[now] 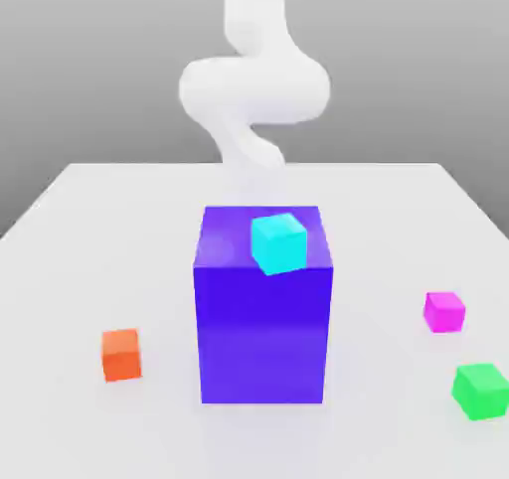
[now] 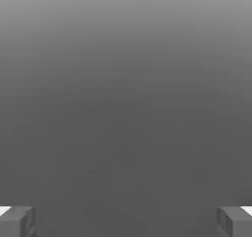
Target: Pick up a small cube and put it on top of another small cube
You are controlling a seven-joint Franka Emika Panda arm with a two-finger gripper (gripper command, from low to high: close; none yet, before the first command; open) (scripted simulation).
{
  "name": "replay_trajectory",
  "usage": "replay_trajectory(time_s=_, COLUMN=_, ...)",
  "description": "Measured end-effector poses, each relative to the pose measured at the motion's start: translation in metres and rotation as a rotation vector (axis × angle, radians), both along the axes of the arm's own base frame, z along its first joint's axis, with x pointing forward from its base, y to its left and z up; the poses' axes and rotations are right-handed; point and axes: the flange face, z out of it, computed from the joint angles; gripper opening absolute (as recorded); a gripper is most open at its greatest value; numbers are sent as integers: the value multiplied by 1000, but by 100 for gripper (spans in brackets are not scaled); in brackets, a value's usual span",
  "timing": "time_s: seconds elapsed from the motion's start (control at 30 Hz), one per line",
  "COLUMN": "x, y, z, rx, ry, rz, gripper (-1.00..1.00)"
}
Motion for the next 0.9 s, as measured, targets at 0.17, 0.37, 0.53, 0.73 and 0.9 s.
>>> replay_trajectory(time_s=0.17, x=33, y=67, z=-84, rx=-67, ry=116, rz=247, gripper=0)
replay_trajectory(time_s=0.37, x=33, y=150, z=-186, rx=-164, ry=237, rz=538, gripper=0)
replay_trajectory(time_s=0.53, x=3, y=213, z=-271, rx=-261, ry=328, rz=780, gripper=0)
replay_trajectory(time_s=0.73, x=-60, y=266, z=-368, rx=-397, ry=424, rz=1069, gripper=0)
replay_trajectory(time_s=0.9, x=-130, y=288, z=-441, rx=-532, ry=491, rz=1321, gripper=0)
